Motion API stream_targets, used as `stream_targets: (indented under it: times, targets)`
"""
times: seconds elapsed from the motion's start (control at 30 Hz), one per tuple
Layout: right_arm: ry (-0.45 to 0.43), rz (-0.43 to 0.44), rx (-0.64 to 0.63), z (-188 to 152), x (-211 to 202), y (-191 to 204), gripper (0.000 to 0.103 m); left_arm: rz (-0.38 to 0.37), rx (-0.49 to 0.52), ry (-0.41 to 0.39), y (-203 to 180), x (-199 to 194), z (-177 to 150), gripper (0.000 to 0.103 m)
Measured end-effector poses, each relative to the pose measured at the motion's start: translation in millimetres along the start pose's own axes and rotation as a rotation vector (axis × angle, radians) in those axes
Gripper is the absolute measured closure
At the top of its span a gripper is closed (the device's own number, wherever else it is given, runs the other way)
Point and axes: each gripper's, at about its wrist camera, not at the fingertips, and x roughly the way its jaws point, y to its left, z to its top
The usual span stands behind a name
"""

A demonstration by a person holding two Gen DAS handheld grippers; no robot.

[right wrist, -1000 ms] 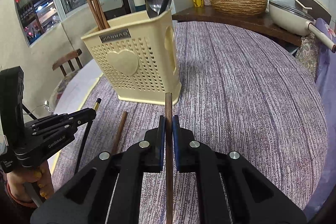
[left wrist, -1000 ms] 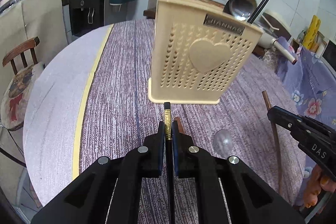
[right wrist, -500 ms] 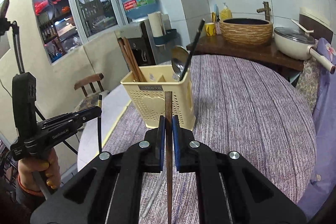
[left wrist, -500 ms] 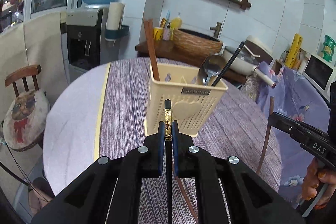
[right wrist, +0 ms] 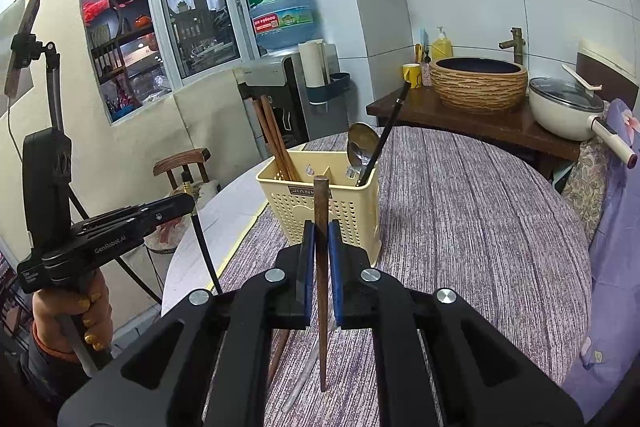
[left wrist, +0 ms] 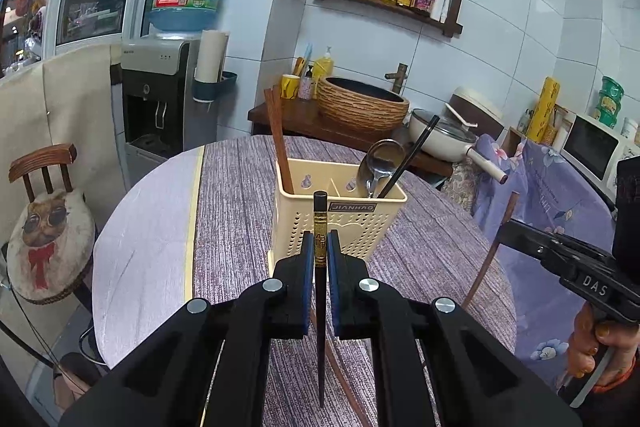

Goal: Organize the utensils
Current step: 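Lift both chopsticks and carry them over the cream holder, then lower both chopsticks into the holder and open both tools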

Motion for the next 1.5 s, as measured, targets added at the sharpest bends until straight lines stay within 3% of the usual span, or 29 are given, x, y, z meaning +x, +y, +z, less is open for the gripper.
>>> stream_targets:
  times: [0.3,0.57,0.73,0.87,1.1,1.27,1.5]
  targets:
    - [-0.034,0.023,-0.019,28.4,-8.4,10.8,0.095,-0.012,0.023,-0.060,-5.1,-16.1,27.5,0.095]
    - [-0.144,0.002,-0.026,96.5,-18.6,25.2,0.095,-0.051,0.029,-0.151,-15.9,-40.0,92.3,0.095]
    - [-0.247,-0.054,0.000,147.5,-19.1,29.5,0.095,-0.017,0.003,-0.225,-19.0,-45.4,139.1,0.095]
    - [-0.286,-0.098,0.012,169.0,-8.4,30.6,0.095,0.046,-0.015,-0.262,-17.7,-31.6,159.0,0.095]
    - [-0.303,-0.161,0.007,165.2,29.2,25.6,0.095,0.128,-0.029,-0.255,-10.3,17.6,146.1,0.095]
    - [-0.258,-0.185,-0.009,139.2,63.1,22.7,0.095,0.126,-0.062,-0.173,5.1,51.1,118.4,0.095]
    - [-0.201,-0.179,-0.052,102.4,91.5,22.3,0.095,0.094,-0.079,-0.089,15.0,69.2,78.5,0.095]
